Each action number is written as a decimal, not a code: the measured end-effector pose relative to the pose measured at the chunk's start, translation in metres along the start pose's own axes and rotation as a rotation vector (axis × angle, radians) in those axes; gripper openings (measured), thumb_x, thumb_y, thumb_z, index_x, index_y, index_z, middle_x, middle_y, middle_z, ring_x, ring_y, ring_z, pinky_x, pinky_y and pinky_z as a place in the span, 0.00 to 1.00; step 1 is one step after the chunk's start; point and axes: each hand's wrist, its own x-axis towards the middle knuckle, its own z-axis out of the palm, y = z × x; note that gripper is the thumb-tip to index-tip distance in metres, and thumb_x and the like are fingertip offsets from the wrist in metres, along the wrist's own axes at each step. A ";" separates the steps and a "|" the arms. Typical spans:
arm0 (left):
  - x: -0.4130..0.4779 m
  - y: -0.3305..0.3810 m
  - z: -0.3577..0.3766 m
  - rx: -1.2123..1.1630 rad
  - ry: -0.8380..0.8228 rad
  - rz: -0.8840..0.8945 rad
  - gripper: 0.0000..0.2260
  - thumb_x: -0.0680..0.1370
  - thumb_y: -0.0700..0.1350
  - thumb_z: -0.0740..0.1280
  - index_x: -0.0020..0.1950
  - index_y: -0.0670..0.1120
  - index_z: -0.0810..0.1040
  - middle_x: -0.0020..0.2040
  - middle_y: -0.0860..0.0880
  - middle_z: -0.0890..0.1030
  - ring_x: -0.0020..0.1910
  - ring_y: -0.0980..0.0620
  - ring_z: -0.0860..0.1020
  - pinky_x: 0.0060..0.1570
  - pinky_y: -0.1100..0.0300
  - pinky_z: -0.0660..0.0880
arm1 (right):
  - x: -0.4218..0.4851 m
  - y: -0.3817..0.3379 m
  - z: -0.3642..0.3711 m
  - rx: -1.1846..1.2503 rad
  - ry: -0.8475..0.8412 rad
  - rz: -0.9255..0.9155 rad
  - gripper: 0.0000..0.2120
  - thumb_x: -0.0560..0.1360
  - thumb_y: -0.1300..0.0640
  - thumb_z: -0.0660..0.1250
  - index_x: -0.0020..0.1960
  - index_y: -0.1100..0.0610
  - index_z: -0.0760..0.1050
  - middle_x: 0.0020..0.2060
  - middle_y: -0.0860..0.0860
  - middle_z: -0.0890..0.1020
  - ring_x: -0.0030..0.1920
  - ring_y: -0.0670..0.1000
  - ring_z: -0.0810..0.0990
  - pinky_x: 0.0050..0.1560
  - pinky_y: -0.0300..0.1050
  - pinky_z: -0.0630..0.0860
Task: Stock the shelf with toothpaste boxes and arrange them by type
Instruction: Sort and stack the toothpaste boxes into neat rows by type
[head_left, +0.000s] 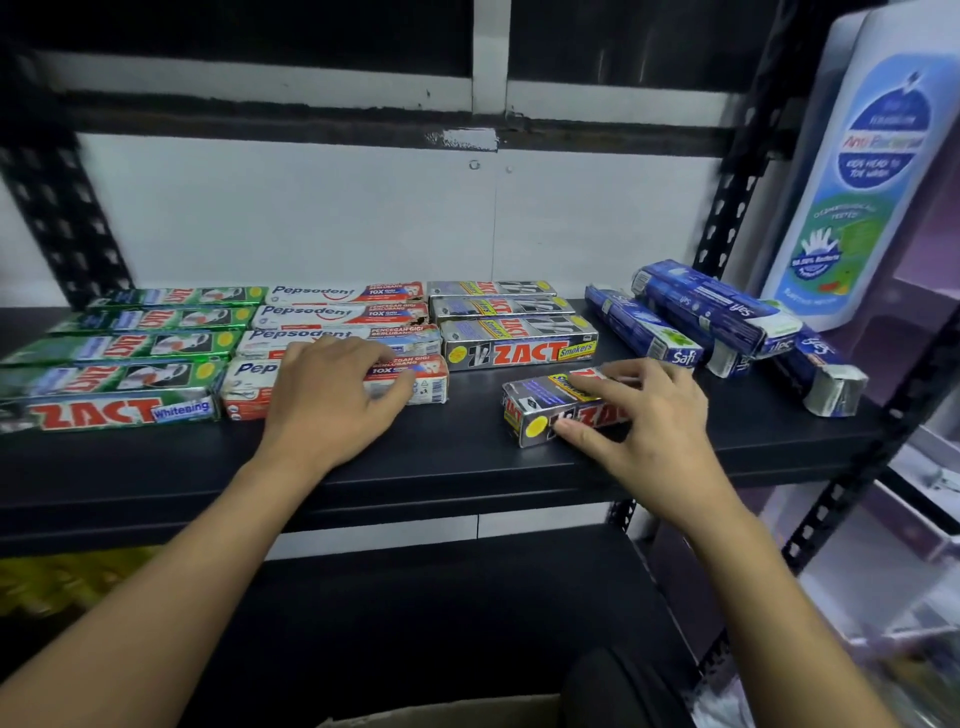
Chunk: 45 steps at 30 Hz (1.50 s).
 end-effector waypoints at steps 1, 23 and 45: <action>0.000 0.000 0.000 0.005 -0.006 -0.003 0.24 0.75 0.65 0.57 0.57 0.51 0.82 0.53 0.52 0.84 0.55 0.48 0.78 0.59 0.50 0.66 | 0.005 -0.002 0.004 0.014 0.012 -0.004 0.25 0.68 0.30 0.65 0.60 0.41 0.80 0.57 0.47 0.76 0.62 0.52 0.71 0.67 0.57 0.63; 0.000 -0.001 -0.001 -0.015 -0.046 0.001 0.23 0.74 0.65 0.59 0.59 0.55 0.81 0.57 0.58 0.82 0.59 0.54 0.76 0.62 0.54 0.62 | 0.059 -0.024 0.047 0.297 -0.027 -0.006 0.20 0.67 0.38 0.73 0.58 0.38 0.79 0.61 0.42 0.72 0.68 0.46 0.67 0.72 0.56 0.56; 0.000 -0.002 0.000 -0.007 -0.019 0.007 0.22 0.75 0.65 0.60 0.60 0.55 0.81 0.57 0.58 0.82 0.59 0.55 0.75 0.60 0.56 0.62 | 0.053 -0.021 0.047 0.156 -0.074 0.180 0.25 0.68 0.36 0.72 0.64 0.37 0.75 0.72 0.43 0.69 0.76 0.49 0.56 0.74 0.58 0.52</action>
